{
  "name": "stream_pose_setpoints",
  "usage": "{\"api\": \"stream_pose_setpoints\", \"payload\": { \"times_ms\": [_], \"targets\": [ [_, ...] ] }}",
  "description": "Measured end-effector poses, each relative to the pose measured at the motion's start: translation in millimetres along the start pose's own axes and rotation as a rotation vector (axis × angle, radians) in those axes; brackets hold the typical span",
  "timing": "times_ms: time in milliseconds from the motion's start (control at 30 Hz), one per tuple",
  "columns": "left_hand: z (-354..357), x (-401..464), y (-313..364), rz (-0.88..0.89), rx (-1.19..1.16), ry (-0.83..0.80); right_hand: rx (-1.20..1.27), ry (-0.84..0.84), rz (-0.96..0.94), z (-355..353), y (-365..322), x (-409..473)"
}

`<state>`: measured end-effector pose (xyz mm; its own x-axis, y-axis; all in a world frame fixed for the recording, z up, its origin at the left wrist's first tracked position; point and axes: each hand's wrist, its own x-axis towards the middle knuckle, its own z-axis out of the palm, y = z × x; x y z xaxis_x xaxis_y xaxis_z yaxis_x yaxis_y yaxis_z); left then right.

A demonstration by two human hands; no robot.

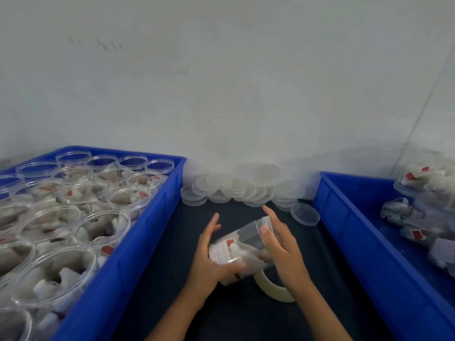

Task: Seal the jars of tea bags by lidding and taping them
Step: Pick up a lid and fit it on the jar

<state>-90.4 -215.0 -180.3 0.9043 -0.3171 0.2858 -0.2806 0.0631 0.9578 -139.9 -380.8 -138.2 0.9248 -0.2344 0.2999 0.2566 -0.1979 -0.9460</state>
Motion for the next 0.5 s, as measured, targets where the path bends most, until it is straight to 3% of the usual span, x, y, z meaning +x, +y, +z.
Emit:
{"api": "stream_pose_setpoints", "payload": {
  "times_ms": [133, 333, 500],
  "targets": [
    [-0.1, -0.6, 0.8, -0.223, -0.207, 0.046, 0.11, 0.146, 0.115, 18.4, 11.9, -14.6],
    [-0.7, -5.0, 1.6, -0.125, -0.19, -0.111, 0.082, 0.146, 0.062, 19.4, 7.3, -14.6],
    [-7.4, 0.6, 3.7, -0.186, -0.312, -0.096, -0.094, 0.144, -0.228, 21.6, 5.4, -19.3]
  ]
}}
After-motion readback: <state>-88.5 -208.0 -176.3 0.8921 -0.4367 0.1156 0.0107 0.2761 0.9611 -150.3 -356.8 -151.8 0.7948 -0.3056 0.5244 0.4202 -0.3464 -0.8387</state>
